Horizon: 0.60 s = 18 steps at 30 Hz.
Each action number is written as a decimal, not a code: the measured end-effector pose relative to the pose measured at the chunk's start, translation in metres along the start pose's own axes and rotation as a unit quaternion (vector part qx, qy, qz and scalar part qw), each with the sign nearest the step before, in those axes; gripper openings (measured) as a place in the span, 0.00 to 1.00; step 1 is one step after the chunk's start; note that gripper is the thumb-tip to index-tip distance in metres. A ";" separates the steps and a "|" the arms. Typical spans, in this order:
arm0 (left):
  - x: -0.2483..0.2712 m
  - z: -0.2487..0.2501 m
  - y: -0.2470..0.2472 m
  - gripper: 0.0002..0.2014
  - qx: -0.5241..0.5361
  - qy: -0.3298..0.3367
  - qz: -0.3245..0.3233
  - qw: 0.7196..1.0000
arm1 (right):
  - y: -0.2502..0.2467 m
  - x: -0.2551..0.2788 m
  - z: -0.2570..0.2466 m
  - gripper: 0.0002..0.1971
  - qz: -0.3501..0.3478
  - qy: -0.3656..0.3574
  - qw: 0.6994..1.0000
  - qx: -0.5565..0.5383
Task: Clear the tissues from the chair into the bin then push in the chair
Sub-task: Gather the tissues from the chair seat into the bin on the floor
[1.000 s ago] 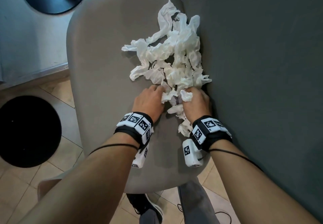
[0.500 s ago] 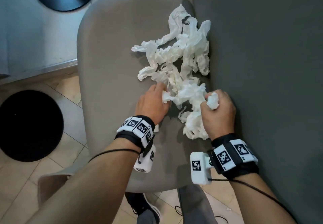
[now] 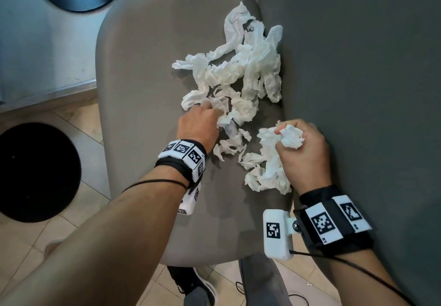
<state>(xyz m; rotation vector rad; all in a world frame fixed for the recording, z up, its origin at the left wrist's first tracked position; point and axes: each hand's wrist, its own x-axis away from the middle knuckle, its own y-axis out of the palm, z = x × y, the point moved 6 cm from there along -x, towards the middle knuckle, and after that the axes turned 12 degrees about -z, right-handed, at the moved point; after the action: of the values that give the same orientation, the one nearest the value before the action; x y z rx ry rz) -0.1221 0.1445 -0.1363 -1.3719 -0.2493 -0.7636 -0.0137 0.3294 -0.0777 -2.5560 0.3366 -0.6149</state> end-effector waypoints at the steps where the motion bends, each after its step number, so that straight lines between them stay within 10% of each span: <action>1: 0.000 0.000 -0.002 0.22 0.004 0.005 0.003 1.000 | 0.000 -0.001 -0.001 0.11 0.002 0.002 1.000 0.008; 9: 0.008 0.012 0.012 0.32 0.017 0.080 -0.023 0.996 | 0.000 0.006 -0.007 0.13 0.010 -0.011 0.999 0.033; 18: 0.020 -0.009 0.009 0.17 0.078 0.025 0.009 0.997 | 0.000 0.013 -0.020 0.12 0.006 -0.020 0.997 -0.078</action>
<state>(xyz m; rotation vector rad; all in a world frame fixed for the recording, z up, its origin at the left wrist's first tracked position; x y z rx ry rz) -0.1041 0.1288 -0.1339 -1.2050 -0.2516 -0.7475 -0.0122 0.3175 -0.0573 -2.7091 0.4011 -0.5521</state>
